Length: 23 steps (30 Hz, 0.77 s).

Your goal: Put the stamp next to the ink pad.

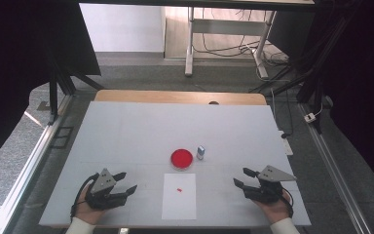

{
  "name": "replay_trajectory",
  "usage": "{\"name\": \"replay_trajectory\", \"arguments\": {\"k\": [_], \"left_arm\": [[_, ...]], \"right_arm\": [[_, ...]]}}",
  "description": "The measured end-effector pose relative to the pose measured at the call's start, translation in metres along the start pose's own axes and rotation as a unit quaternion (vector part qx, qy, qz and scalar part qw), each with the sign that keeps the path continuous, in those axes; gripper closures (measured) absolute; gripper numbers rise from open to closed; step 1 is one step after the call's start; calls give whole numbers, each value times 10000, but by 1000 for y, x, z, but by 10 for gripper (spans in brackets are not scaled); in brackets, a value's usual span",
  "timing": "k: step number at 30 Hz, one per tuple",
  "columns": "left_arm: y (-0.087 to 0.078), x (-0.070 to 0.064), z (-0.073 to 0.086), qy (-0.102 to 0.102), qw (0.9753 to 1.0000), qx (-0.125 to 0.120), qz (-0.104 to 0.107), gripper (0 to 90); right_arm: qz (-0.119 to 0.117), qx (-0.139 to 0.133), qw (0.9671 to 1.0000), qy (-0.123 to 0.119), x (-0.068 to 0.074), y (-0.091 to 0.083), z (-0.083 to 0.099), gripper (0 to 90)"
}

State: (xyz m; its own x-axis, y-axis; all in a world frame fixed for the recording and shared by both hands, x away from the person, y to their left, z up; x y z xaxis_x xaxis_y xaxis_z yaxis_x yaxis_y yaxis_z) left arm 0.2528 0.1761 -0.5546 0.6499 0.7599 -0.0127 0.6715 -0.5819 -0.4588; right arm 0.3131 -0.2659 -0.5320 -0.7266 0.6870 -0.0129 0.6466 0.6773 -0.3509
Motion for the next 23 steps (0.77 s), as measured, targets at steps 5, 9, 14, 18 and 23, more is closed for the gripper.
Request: {"name": "replay_trajectory", "arguments": {"k": [5, 9, 14, 18, 23], "left_arm": [[1, 0, 0, -1, 10000, 18, -22, 378], [1, 0, 1, -2, 10000, 27, -30, 378], [1, 0, 1, 7, 10000, 33, -36, 378], [2, 0, 1, 10, 10000, 36, -41, 377], [2, 0, 1, 16, 10000, 57, -38, 375]], "right_arm": [[-102, -12, 9999, -33, -3, -12, 7, 415], [-47, -20, 10000, -35, -5, -12, 7, 415], [-63, 16, 9999, -77, -4, -10, 8, 417], [-72, 16, 9999, -92, -3, -10, 8, 416], [-67, 40, 10000, -55, -4, -9, 9, 415]]}}
Point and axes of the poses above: each handheld gripper's, and its own axes: y roughly forward along the jaws, z roughly out of its underside, x roughly to its left, the point moved 5 cm from there along y, roughly forward along the jaws, and after that the axes turned 9 degrees about -x, right-handed, at the moved point
